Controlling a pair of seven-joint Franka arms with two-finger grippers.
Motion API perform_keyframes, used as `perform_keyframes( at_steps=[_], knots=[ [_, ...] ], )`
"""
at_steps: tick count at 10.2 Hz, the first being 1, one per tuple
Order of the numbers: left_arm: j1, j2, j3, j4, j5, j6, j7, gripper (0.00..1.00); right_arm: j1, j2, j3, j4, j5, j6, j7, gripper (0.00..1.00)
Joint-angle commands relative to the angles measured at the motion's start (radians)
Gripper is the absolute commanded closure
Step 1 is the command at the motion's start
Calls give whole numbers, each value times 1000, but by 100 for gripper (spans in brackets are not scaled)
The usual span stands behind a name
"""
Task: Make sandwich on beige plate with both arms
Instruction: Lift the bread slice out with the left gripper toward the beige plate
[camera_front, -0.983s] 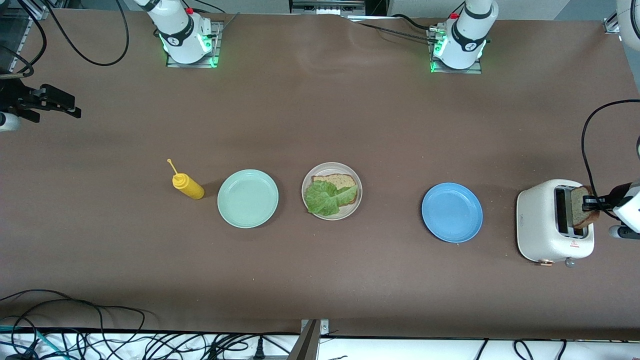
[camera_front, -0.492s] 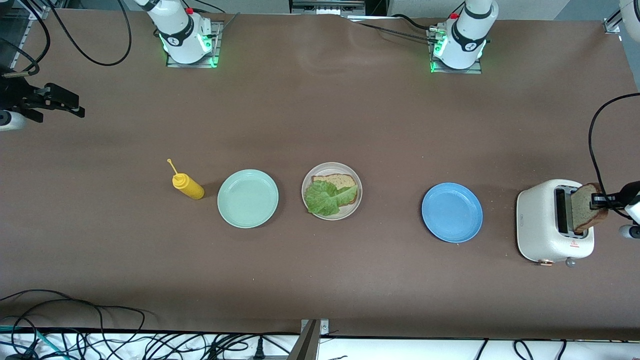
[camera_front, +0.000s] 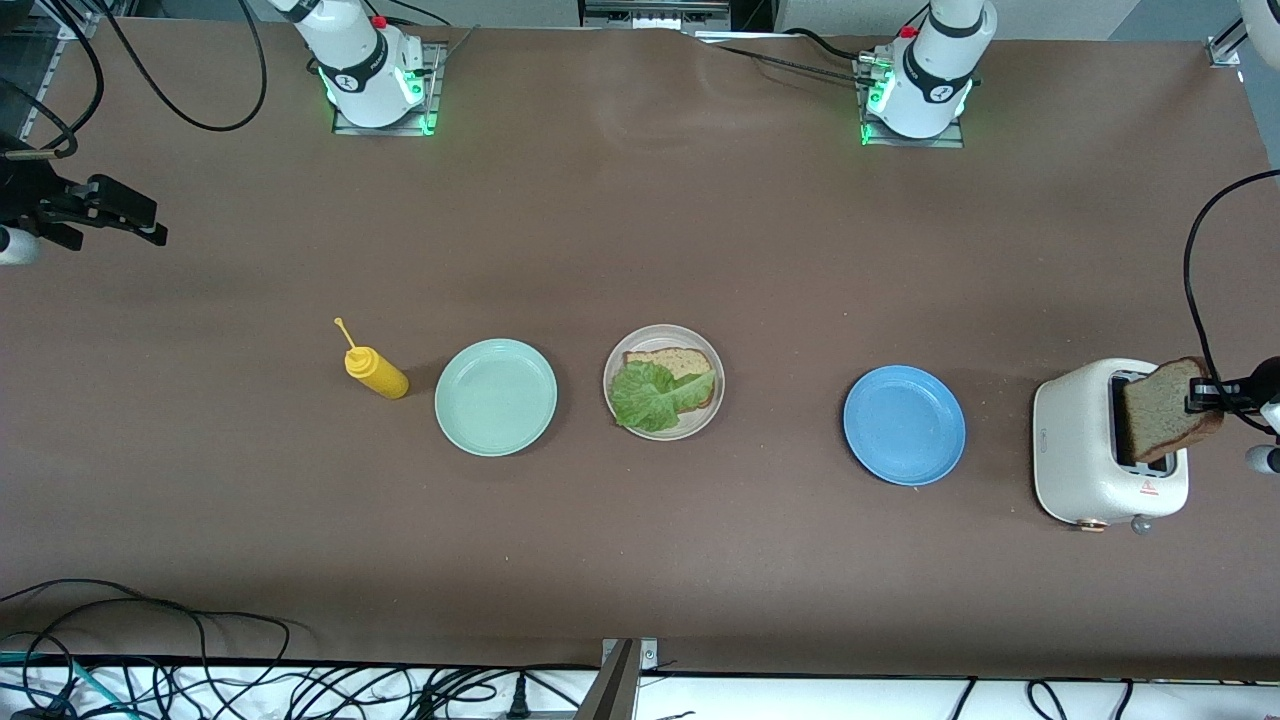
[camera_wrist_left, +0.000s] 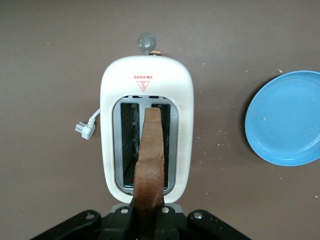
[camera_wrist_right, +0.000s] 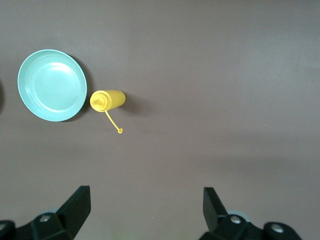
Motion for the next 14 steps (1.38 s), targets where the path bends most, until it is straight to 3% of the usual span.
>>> perform_keyframes(
  at_steps=[1,5,9,14],
  knots=[
    [-35,9,-4,58,2,-80,-21,100,-7,-18,6,-26,-9,26,15,0],
    [-48,10,1,40,-345,-171,-102,100,-7,-18,6,-23,-8,27,15,0],
    [-51,55,-5,-51,-678,-186,-102,100,-7,-18,11,-23,-6,27,15,0],
    [-72,174,-135,-75,-930,-194,-113,100,-6,-11,12,-23,-6,40,15,0]
  ],
)
